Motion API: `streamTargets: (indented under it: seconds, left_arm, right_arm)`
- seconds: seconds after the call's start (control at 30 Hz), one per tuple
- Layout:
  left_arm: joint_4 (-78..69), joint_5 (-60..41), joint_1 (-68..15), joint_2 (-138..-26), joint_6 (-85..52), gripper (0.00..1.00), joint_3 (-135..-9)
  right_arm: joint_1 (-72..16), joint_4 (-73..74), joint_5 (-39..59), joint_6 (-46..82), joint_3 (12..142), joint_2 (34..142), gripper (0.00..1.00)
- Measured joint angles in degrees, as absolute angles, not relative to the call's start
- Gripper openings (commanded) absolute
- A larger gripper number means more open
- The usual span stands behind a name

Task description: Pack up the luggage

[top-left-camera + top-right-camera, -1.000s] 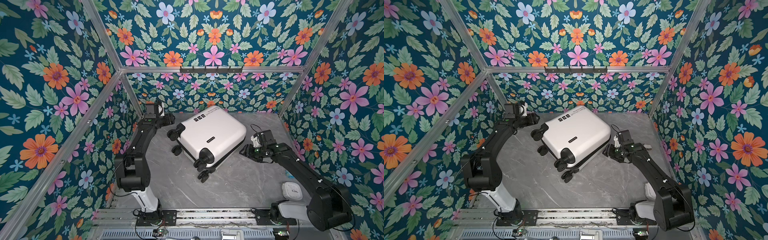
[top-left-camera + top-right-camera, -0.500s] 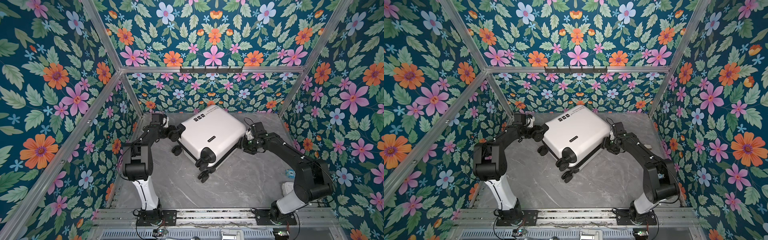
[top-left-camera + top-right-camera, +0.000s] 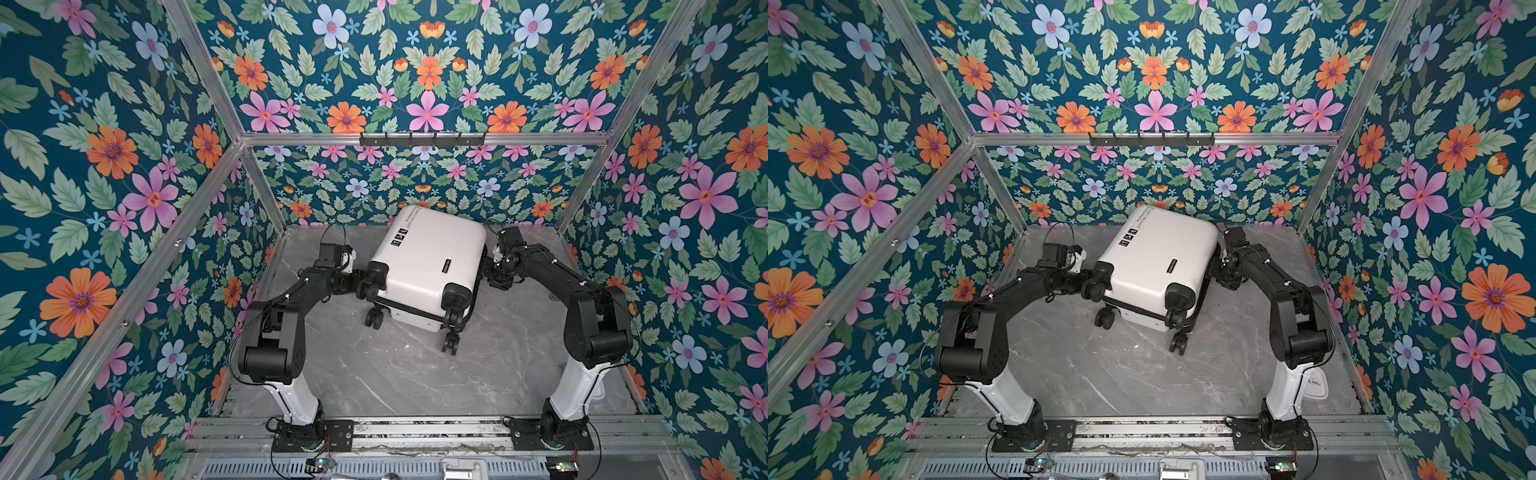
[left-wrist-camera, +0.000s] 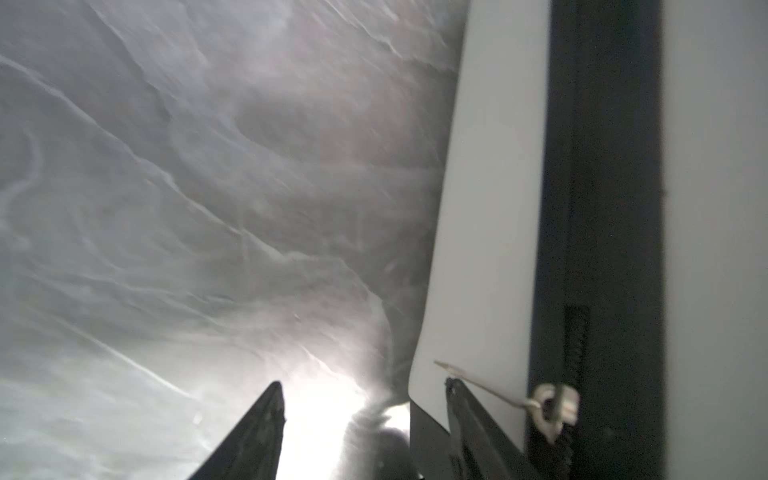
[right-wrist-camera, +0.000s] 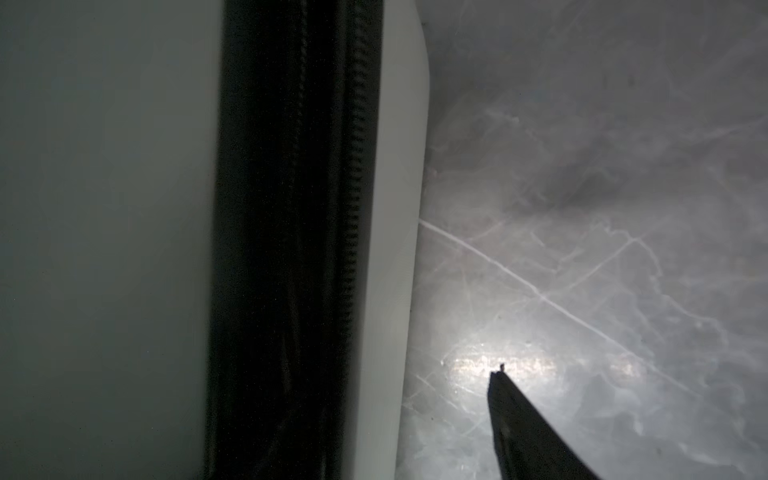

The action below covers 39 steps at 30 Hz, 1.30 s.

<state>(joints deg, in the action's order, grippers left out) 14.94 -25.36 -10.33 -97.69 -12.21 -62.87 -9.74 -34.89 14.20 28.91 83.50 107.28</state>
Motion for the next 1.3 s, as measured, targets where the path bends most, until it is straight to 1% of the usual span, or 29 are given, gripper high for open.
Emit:
streamTargets:
  seconds: [0.23,0.53,0.7,0.83,0.9,0.97,1.03,1.07,1.1,1.13,1.17,1.3]
  left_arm:
    - [15.0,-23.1,-15.6,-92.5,-15.4,0.63,-57.5]
    - [14.0,-21.3,-19.8,-87.5,-20.9,0.63,-52.0]
    - [9.8,-21.5,-21.4,-83.7,-24.2,0.64,-46.6]
    - [5.4,-21.7,-22.1,-79.3,-25.6,0.65,-41.6]
    - [4.4,-21.0,-22.1,-76.5,-25.8,0.66,-40.1]
    - [4.0,-19.9,-21.9,-73.8,-26.6,0.67,-39.1]
    - [4.0,-18.3,-21.7,-71.1,-26.6,0.68,-38.5]
    - [3.8,-17.7,-21.6,-70.0,-26.6,0.68,-38.3]
    - [3.4,-17.4,-21.3,-68.9,-26.6,0.69,-38.1]
    - [3.2,-16.3,-21.2,-67.6,-26.6,0.69,-37.8]
    - [3.1,-15.4,-21.0,-66.7,-26.6,0.7,-37.5]
    - [3.2,-12.6,-20.6,-63.3,-26.8,0.71,-36.6]
  right_arm:
    - [-8.6,-37.8,15.1,26.3,95.1,114.3,0.68]
    - [-8.4,-40.8,18.3,25.6,111.0,125.0,0.7]
    - [-8.4,-44.7,19.3,26.2,119.0,130.3,0.69]
    - [-7.3,-50.3,19.0,25.5,126.7,132.2,0.67]
    - [-6.2,-52.1,19.0,25.4,128.0,131.6,0.67]
    - [-4.7,-53.9,16.7,25.4,127.8,130.0,0.67]
    - [-3.5,-55.2,13.7,25.4,125.7,127.0,0.7]
    - [-3.4,-55.5,12.3,25.4,124.1,125.1,0.73]
    - [-3.4,-55.5,10.9,25.4,122.1,122.7,0.83]
    - [-3.7,-55.2,10.0,25.6,119.7,120.0,0.97]
    - [-3.7,-54.8,9.3,25.7,117.6,117.7,0.99]
    - [-4.2,-53.7,5.2,28.3,108.0,106.3,0.99]
